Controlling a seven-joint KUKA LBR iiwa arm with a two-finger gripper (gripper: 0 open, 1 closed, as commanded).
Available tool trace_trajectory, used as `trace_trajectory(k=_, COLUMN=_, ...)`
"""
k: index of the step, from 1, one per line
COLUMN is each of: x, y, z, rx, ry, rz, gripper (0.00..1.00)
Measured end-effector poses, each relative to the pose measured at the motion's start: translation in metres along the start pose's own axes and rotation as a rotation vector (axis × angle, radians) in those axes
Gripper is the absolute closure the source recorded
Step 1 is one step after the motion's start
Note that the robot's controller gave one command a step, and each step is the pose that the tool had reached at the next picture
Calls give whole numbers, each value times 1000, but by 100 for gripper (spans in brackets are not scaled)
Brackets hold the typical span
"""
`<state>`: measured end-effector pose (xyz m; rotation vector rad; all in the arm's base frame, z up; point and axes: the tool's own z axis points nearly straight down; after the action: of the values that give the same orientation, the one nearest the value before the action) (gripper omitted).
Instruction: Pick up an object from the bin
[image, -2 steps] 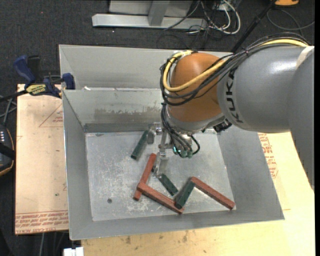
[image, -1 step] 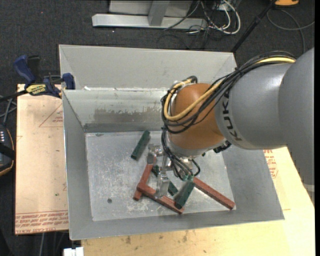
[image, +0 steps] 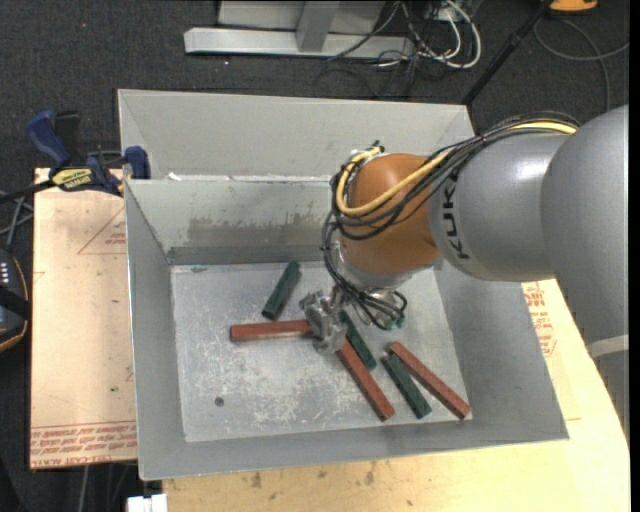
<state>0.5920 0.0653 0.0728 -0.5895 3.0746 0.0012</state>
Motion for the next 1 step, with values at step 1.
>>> trace_trajectory(k=1, x=2, y=1, z=1, rx=-2, ry=6, rz=0, gripper=0)
